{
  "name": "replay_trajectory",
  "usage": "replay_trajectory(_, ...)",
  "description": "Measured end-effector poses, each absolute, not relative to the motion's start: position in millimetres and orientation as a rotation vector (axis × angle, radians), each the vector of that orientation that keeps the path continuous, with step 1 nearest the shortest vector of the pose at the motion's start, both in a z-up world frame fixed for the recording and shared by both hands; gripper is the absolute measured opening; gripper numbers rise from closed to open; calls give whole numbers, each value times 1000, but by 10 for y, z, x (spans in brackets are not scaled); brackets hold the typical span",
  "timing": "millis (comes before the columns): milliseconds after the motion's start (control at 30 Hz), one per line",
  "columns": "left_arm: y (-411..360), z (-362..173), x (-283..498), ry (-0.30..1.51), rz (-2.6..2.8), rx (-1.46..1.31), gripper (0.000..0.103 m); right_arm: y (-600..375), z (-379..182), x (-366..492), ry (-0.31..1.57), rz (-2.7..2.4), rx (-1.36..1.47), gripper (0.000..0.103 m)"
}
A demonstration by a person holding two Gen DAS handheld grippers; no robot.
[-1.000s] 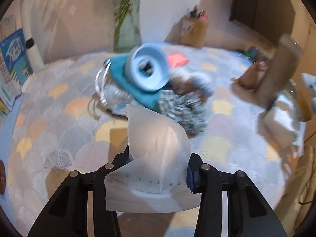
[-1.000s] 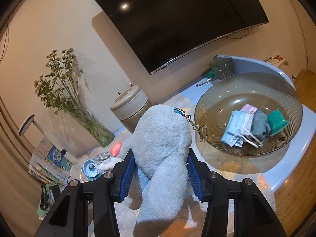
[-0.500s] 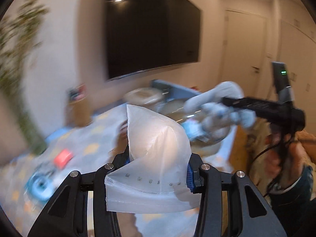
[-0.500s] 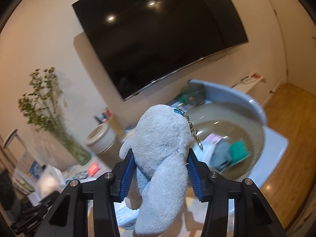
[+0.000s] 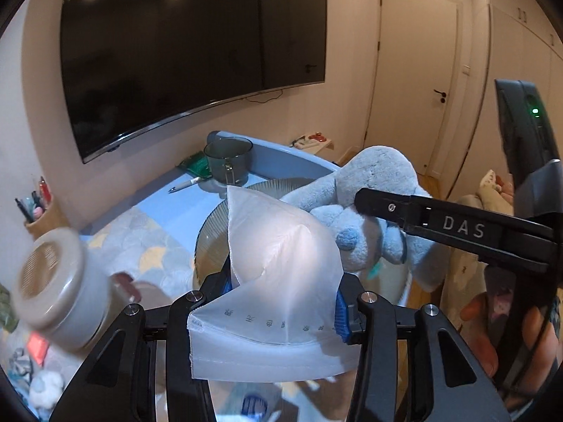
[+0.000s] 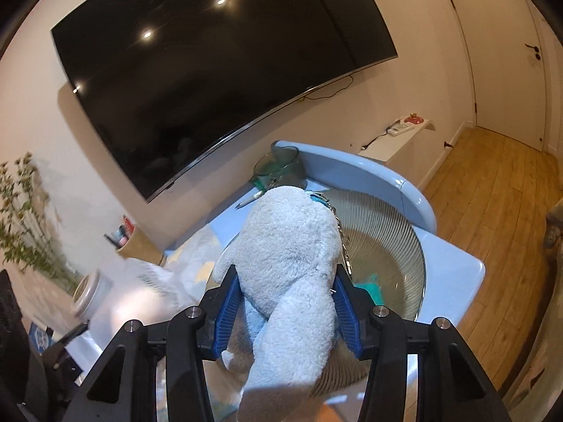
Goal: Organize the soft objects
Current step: 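Open both tools to drop the bunny and white bag into the bowl, then move both open tools back over the table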
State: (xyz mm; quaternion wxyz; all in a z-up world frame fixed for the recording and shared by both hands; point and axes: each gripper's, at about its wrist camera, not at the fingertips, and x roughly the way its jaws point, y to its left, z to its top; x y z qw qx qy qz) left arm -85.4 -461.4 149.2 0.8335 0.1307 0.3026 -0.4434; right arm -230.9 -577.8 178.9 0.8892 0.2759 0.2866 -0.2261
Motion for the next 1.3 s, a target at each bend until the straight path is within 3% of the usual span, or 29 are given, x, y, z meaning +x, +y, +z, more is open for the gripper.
replay_trajectory(67, -4701, 1468, -804, 648, -937, 268, 49, -5890, 1766, -2234, 592, -486, 572, 53)
replay_trajectory(100, -4766, 1456, -806, 644, -941, 277, 61, -5958, 1745, -2192, 593, -487, 574, 60)
replay_trajectory(133, -4810, 1449, -812, 637, -938, 290, 78, -6019, 1724, -2161, 596, -491, 577, 63)
replay_trajectory(200, -4828, 1451, -861, 601, -934, 311, 85, -6126, 1687, -2171, 604, -513, 599, 63)
replay_trajectory(600, -4233, 1710, -1406, 530, -979, 326, 85, -5760, 1970, -2501, 586, -494, 551, 65)
replay_trajectory(1067, -1779, 1770, -1417, 555, -621, 101, 85, -3725, 2220, -2313, 638, -177, 169, 65)
replay_trajectory(1133, -1358, 1765, -1332, 548, -523, 65, 85, -3381, 2260, -2159, 638, -117, 122, 69)
replay_trajectory(1200, -946, 1746, -1220, 547, -415, 29, 85, -3106, 2249, -2018, 636, -64, 101, 85)
replay_trajectory(1300, -495, 1673, -1044, 559, -303, -14, 85, -2645, 2145, -1770, 646, 15, 50, 85)
